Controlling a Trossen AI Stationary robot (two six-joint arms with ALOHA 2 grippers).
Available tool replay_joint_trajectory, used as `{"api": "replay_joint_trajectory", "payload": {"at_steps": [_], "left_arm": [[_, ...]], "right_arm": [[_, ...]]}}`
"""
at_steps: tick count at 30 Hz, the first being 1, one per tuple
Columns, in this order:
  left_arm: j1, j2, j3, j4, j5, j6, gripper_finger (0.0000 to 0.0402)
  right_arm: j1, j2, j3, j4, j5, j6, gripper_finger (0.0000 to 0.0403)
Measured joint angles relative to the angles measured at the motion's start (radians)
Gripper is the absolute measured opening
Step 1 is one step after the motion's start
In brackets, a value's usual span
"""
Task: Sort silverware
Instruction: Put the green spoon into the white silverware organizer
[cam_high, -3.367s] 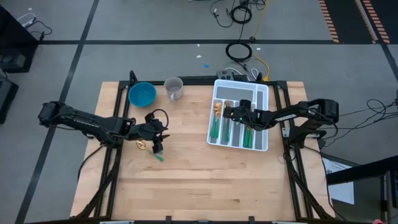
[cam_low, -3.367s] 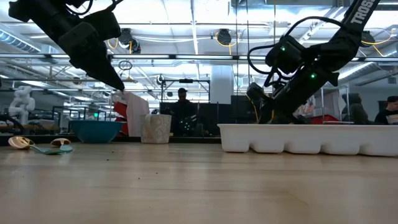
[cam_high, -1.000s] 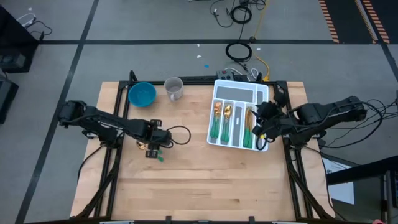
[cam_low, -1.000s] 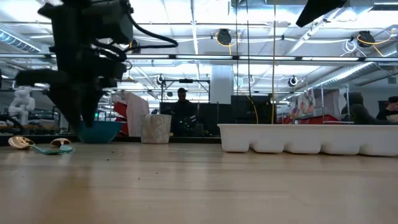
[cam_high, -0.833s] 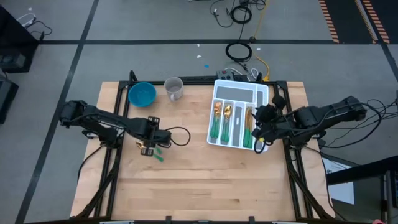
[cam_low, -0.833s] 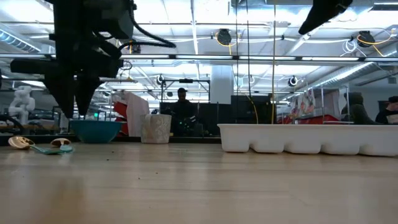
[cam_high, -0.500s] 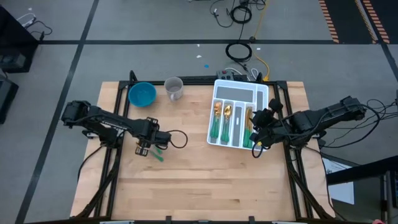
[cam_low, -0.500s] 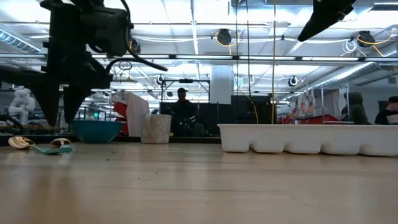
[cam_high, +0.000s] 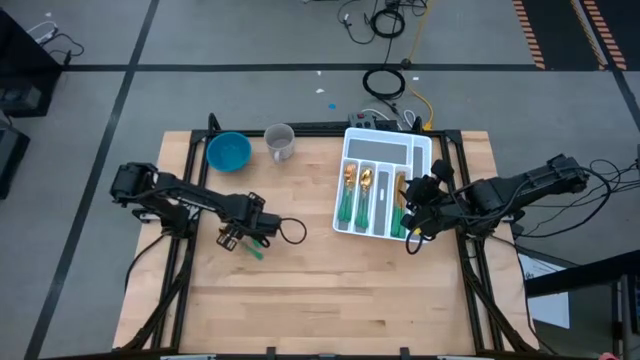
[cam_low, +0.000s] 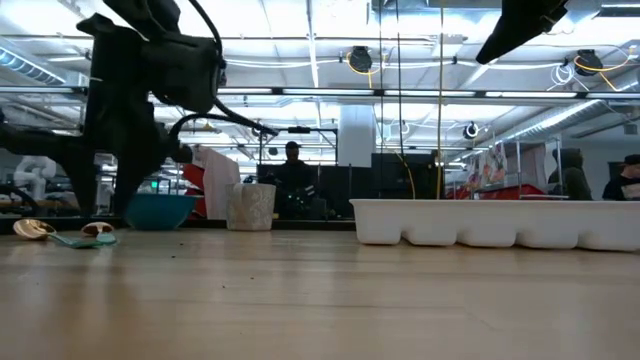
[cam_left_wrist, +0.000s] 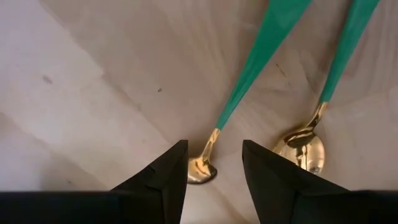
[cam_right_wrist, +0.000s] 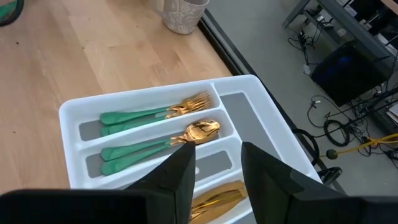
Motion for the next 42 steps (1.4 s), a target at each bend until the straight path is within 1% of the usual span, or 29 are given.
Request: {"api": "replay_joint_trajectory", "payload": {"at_steps": [5, 8, 11, 15, 17, 20, 21, 26, 29, 34, 36, 38, 40, 42], "left_arm": [[0.003, 0.045, 0.000, 0.012, 0.006, 0.047, 0.0160], [0.014, 0.075, -0.001, 0.017, 0.021, 0.049, 0.0159], [0.023, 0.096, -0.018, 0.061, 0.031, 0.064, 0.0150], [0.024, 0.101, -0.051, 0.099, 0.015, 0.100, 0.0112], [0.024, 0.102, -0.053, 0.099, 0.005, 0.095, 0.0083], [0.024, 0.095, -0.054, 0.090, -0.003, 0.071, 0.0026], [0.024, 0.094, -0.054, 0.086, -0.003, 0.067, 0.0015], [0.023, 0.094, -0.031, 0.071, -0.031, -0.006, 0.0011], [0.025, 0.096, 0.013, 0.079, -0.108, -0.064, 0.0007], [0.022, 0.096, 0.108, 0.083, -0.293, -0.192, 0.0005], [0.017, 0.094, 0.154, 0.102, -0.403, -0.239, 0.0005], [0.006, 0.089, 0.187, 0.138, -0.543, -0.274, 0.0005], [-0.013, 0.067, 0.206, 0.241, -0.681, -0.291, 0.0005], [-0.038, 0.030, 0.208, 0.378, -0.780, -0.276, 0.0005]], "right_arm": [[0.000, 0.000, 0.000, 0.004, 0.000, 0.006, 0.0121], [0.000, 0.000, 0.000, 0.004, -0.006, 0.015, 0.0121], [0.009, 0.000, 0.000, 0.009, -0.008, 0.015, 0.0121], [0.035, 0.000, 0.000, 0.034, -0.014, 0.016, 0.0121], [0.049, 0.000, 0.000, 0.043, -0.024, 0.016, 0.0121], [0.069, 0.000, 0.000, 0.062, -0.026, 0.016, 0.0121], [0.074, 0.000, 0.000, 0.066, -0.026, 0.016, 0.0121], [0.086, 0.000, 0.000, 0.083, -0.022, 0.017, 0.0121], [0.086, 0.000, 0.000, 0.085, 0.009, 0.043, 0.0121], [0.086, 0.000, 0.000, 0.082, 0.057, 0.059, 0.0121], [0.086, 0.000, 0.000, 0.081, 0.063, 0.060, 0.0121], [0.086, 0.000, -0.007, 0.086, 0.098, 0.061, 0.0121], [0.091, 0.000, -0.027, 0.082, 0.143, 0.075, 0.0121], [0.093, 0.000, -0.052, 0.085, 0.179, 0.092, 0.0121]]}}
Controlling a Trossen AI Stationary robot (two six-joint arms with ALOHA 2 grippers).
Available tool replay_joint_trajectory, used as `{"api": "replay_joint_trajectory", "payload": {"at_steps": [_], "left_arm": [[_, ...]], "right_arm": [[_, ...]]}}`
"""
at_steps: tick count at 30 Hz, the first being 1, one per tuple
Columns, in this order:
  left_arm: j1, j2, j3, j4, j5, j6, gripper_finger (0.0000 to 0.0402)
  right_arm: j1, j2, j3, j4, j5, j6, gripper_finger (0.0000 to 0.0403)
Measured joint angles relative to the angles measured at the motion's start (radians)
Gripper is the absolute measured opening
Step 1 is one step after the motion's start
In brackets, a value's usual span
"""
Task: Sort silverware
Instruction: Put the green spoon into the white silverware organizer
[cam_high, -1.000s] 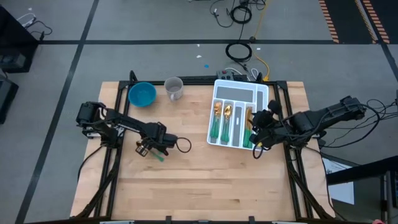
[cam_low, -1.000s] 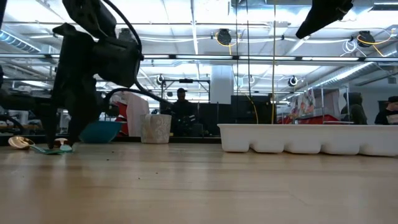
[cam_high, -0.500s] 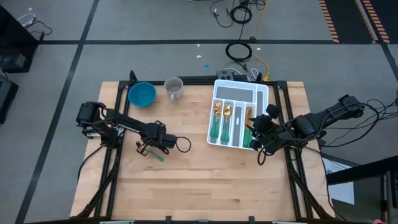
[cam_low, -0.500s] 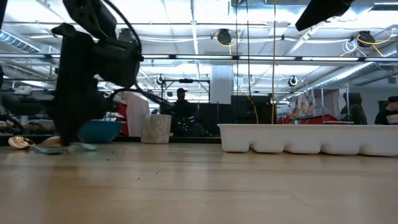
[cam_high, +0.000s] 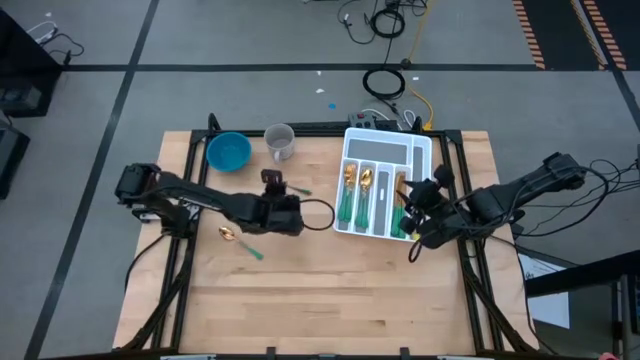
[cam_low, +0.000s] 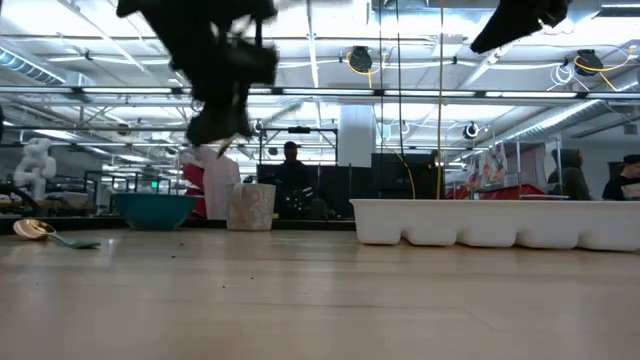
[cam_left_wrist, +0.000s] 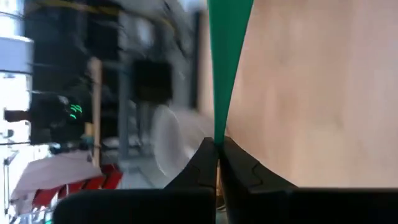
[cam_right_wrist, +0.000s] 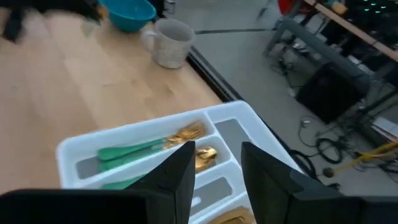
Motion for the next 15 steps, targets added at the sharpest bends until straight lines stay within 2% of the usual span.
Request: {"api": "replay_joint_trajectory", "payload": {"at_steps": [4, 7, 9, 12, 15], "left_arm": [[-0.045, -0.071, -0.003, 0.332, -0.083, 0.117, 0.0005], [-0.073, -0.118, -0.054, 0.715, -0.067, 0.280, 0.0005], [-0.086, -0.131, -0.108, 1.008, -0.003, 0.412, 0.0005], [-0.095, -0.132, -0.195, 1.452, 0.164, 0.583, 0.0005], [-0.090, -0.135, -0.280, 1.752, 0.359, 0.680, 0.0005]], "right_arm": [[0.005, 0.000, -0.057, 0.006, 0.031, 0.047, 0.0121], [0.011, 0.000, -0.098, 0.064, 0.078, 0.052, 0.0121], [0.019, 0.000, -0.126, 0.127, 0.120, 0.019, 0.0121], [0.039, 0.000, -0.171, 0.270, 0.165, -0.113, 0.0121], [0.065, 0.000, -0.208, 0.468, 0.165, -0.287, 0.0121]]}}
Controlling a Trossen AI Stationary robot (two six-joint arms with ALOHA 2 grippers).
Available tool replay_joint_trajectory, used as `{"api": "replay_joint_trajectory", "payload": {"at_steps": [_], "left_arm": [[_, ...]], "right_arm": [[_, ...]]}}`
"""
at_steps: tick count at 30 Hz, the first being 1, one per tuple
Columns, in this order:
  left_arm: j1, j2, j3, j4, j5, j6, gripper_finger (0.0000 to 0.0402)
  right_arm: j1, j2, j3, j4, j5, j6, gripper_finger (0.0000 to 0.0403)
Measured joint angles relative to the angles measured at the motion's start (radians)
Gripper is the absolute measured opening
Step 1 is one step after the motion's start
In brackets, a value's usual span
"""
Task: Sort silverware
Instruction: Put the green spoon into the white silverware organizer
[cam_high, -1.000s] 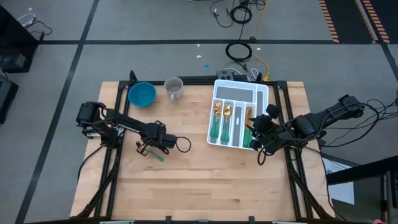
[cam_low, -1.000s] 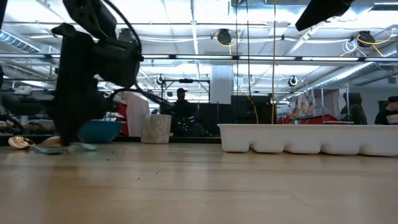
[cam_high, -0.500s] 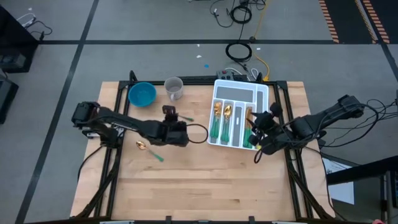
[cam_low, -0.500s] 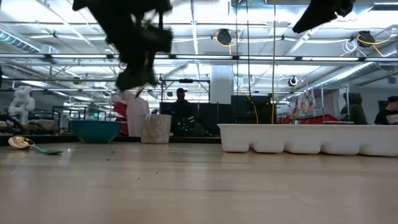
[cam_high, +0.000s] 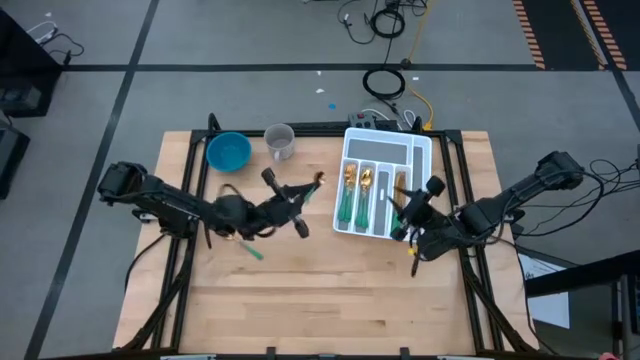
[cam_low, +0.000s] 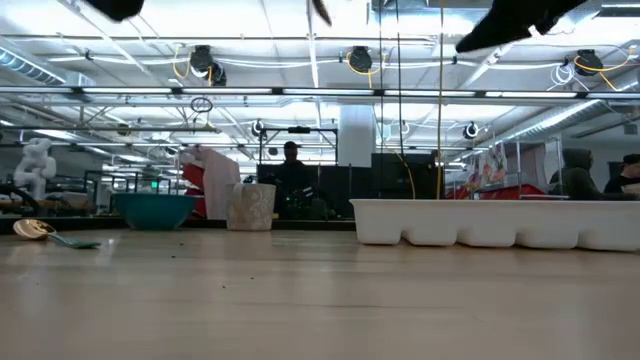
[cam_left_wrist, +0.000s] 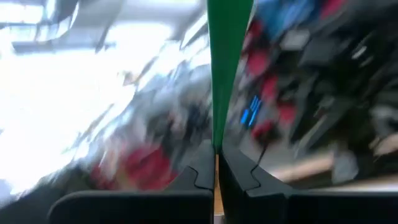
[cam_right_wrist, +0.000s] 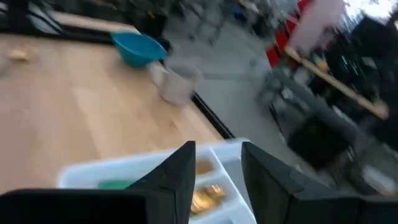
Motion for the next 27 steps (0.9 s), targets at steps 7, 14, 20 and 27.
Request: {"api": "replay_joint_trajectory", "payload": {"at_steps": [7, 14, 20, 27], "left_arm": [[0.017, 0.040, -0.100, 0.383, 0.311, 0.009, 0.0005], [0.013, 0.133, -0.096, 0.505, 0.460, 0.000, 0.0005], [0.011, 0.145, -0.096, 0.504, 0.573, 0.023, 0.0005], [0.008, 0.146, -0.072, 0.502, 0.627, 0.099, 0.0004]], "right_arm": [[0.035, 0.000, -0.042, 0.478, -0.112, -0.511, 0.0134], [-0.050, 0.000, -0.050, 0.903, -0.518, -0.565, 0.0150], [-0.144, 0.000, -0.050, 0.985, -0.556, -0.200, 0.0158], [-0.257, 0.019, -0.050, 1.018, -0.714, 0.064, 0.0158]]}}
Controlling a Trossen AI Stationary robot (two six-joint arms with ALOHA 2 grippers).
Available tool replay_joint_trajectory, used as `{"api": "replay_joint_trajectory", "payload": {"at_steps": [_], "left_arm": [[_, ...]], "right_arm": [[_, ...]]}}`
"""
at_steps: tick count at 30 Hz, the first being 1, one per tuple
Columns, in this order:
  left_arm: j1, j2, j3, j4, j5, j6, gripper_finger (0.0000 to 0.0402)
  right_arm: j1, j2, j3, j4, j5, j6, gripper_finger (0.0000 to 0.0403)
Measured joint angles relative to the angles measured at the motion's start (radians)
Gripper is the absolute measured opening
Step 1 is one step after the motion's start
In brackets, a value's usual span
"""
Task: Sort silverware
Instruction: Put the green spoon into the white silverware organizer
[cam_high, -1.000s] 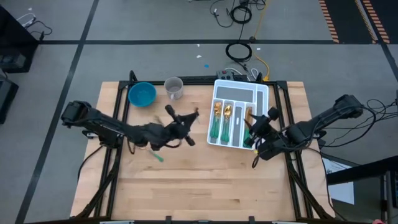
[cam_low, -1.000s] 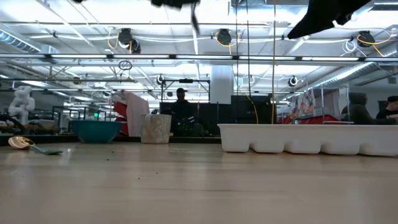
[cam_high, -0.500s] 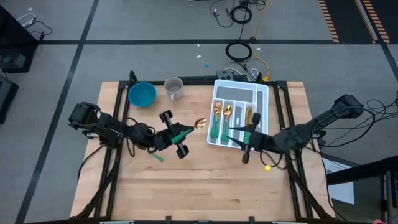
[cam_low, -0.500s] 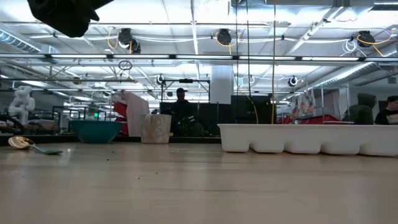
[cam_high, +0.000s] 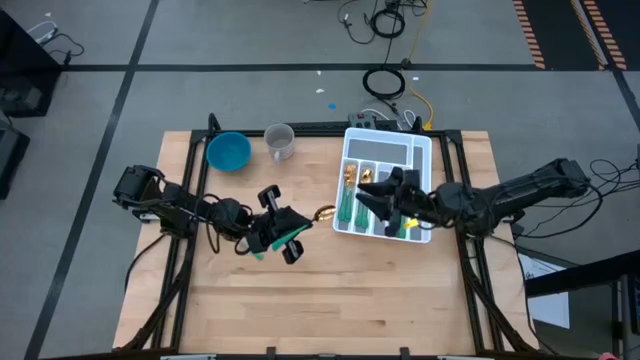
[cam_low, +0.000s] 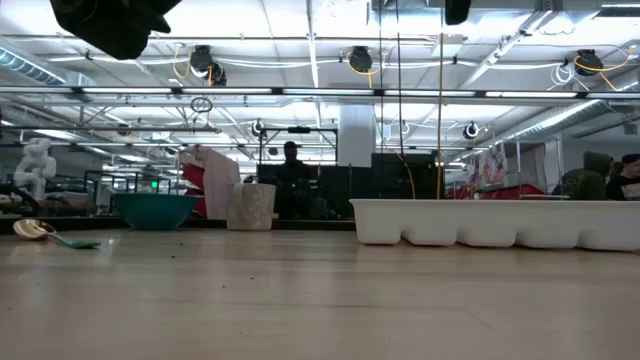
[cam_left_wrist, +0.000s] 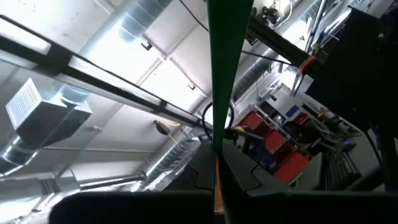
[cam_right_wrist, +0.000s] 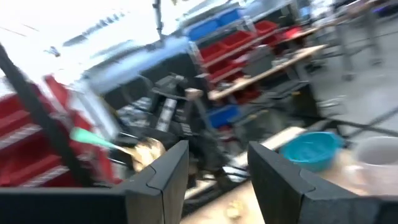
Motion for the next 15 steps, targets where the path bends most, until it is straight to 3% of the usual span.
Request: {"api": "replay_joint_trajectory", "payload": {"at_steps": [9, 15], "left_arm": [[0.000, 0.000, 0.013, -0.001, 0.050, 0.022, 0.0004], [0.000, 0.000, 0.014, -0.004, 0.062, 0.014, 0.0004]], "right_arm": [[-0.042, 0.081, 0.000, 0.080, -0.181, 0.073, 0.0158], [-0.042, 0.123, 0.000, 0.174, -0.217, 0.067, 0.0158]]}}
